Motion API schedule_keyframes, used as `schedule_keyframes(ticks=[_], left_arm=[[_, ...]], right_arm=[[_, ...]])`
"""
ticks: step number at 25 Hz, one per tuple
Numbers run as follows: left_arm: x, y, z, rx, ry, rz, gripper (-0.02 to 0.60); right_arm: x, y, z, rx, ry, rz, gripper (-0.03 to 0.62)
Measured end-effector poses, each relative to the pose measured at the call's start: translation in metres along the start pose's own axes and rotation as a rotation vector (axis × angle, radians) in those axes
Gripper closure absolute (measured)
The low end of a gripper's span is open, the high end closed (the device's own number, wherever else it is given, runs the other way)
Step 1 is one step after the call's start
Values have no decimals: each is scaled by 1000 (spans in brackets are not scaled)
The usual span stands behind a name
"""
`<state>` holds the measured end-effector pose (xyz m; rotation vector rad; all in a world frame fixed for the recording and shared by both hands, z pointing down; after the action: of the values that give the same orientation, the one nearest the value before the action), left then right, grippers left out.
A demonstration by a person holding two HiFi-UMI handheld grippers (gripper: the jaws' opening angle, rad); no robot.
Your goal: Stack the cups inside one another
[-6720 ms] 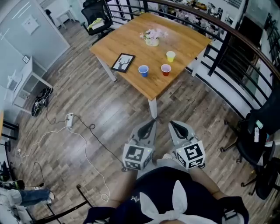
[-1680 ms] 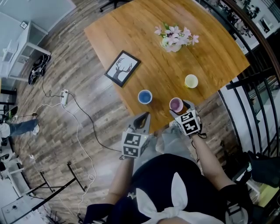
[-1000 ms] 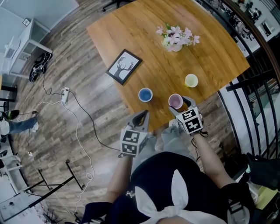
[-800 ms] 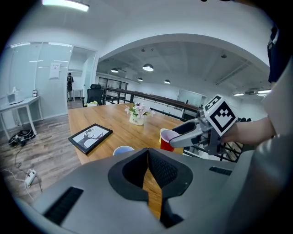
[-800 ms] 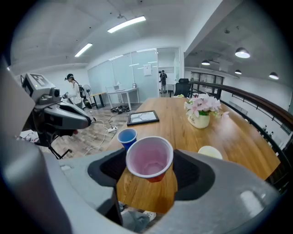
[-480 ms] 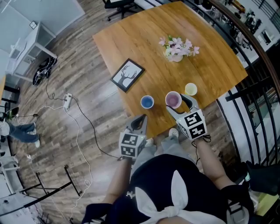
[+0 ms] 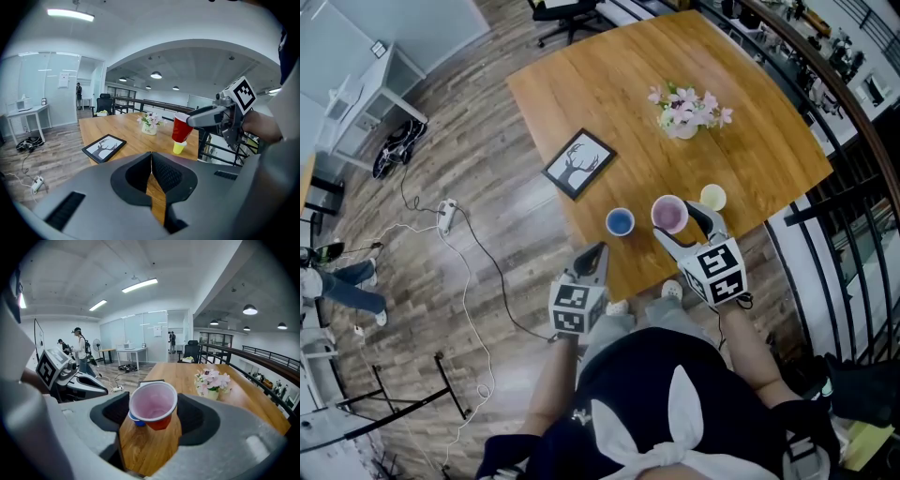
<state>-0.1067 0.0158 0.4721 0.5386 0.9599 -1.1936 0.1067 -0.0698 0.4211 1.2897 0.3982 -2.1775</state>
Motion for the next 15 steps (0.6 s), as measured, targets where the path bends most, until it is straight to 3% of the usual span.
schedule_keyframes(ticks=[15], left_arm=[[-5,-21,-8,74,10,-52,561]], right_arm=[[19,-23,49,146,-7,-37,279]])
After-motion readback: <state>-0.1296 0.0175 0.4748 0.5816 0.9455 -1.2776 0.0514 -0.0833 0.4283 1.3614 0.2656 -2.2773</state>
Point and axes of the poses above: the fingertips, and each gripper's own axes: z forward along the fingers, y to its right, x out of its top, the point moved 9 cm from there along -z, backward along the fingers, and after that the axes turned 3 degrees about x, right-handed, at the moved point
